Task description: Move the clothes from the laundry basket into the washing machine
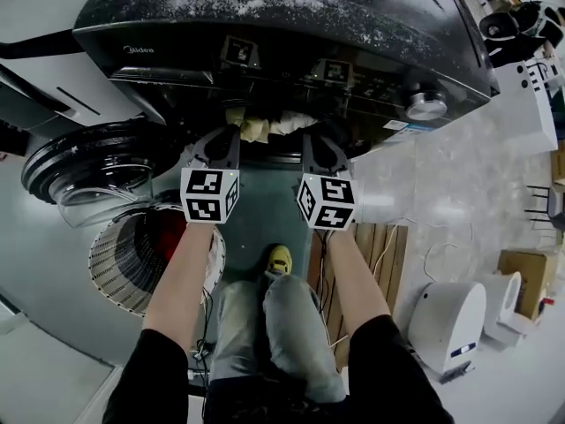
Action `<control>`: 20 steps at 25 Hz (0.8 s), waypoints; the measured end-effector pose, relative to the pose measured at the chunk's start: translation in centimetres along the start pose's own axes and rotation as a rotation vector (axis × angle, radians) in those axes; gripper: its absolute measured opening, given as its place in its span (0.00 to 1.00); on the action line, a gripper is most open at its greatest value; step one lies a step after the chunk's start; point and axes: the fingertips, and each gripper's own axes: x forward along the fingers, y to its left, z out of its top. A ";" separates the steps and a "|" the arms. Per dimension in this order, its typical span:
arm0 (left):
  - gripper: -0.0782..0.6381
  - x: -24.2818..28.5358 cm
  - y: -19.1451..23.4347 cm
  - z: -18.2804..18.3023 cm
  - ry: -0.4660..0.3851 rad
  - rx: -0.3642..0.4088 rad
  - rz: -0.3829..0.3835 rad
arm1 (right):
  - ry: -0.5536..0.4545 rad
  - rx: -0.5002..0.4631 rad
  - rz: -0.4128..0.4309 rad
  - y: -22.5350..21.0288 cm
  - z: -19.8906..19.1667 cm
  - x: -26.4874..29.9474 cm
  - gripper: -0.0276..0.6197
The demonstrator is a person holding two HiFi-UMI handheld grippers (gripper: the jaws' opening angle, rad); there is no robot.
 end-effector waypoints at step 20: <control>0.12 -14.9 -3.6 15.9 0.023 0.015 -0.014 | 0.061 0.044 -0.027 3.9 14.5 -15.8 0.05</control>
